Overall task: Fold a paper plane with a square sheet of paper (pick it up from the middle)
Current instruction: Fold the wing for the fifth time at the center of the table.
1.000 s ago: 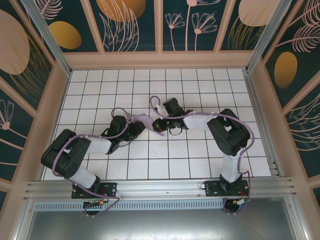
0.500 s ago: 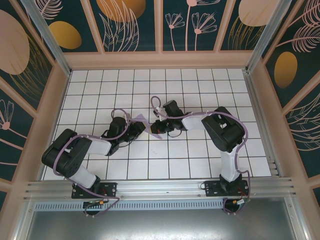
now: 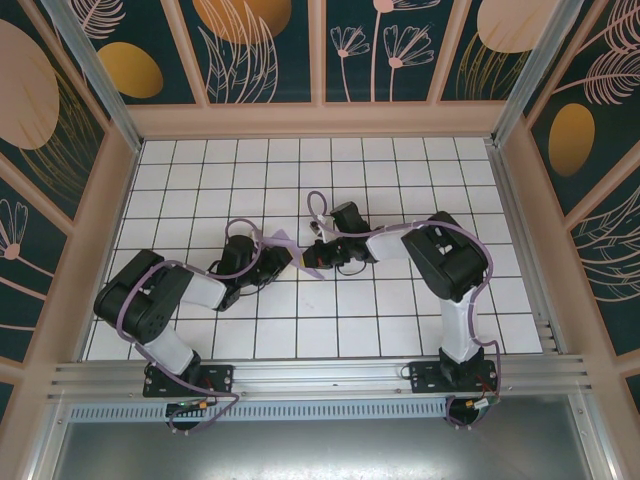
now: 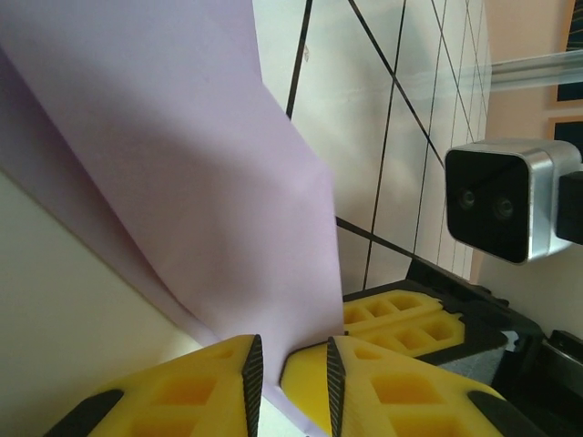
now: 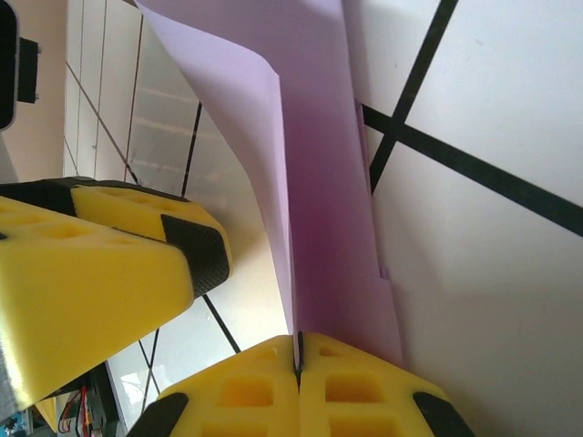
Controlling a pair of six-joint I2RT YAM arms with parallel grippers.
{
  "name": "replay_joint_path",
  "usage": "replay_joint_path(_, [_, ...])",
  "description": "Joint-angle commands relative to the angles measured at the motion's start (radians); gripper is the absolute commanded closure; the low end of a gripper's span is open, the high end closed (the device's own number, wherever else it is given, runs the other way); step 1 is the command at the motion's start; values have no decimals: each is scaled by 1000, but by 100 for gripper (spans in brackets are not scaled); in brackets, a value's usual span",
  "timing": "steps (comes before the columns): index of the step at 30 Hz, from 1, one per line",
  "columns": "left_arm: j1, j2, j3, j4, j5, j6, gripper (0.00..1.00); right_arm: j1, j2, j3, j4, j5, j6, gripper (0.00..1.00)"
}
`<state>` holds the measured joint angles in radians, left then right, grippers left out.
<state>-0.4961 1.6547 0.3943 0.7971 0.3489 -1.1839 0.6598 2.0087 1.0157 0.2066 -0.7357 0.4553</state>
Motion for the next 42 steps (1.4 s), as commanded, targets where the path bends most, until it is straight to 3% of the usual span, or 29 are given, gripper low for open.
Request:
replay_joint_path(1, [-7,21,26,56,18,-11,71,-3,35,-6,-2,-17,4,100])
replay_joint_path(19, [-10,109,88,-70,-10,-25,80,-6,43,39,-102,-11,-48,99])
replay_joint_path(25, [-11,117,85,-144,-39,-26,81,-23,-2,64,-153,-25,-78,89])
replay_joint_path(31, [-10,137,101,-192,-45,-28,82,-42,-48,74,-218,-28,-126,70])
replay_joint_path(42, [-11,151,113,-196,-36,-27,82,-51,-108,32,-253,-5,-175,63])
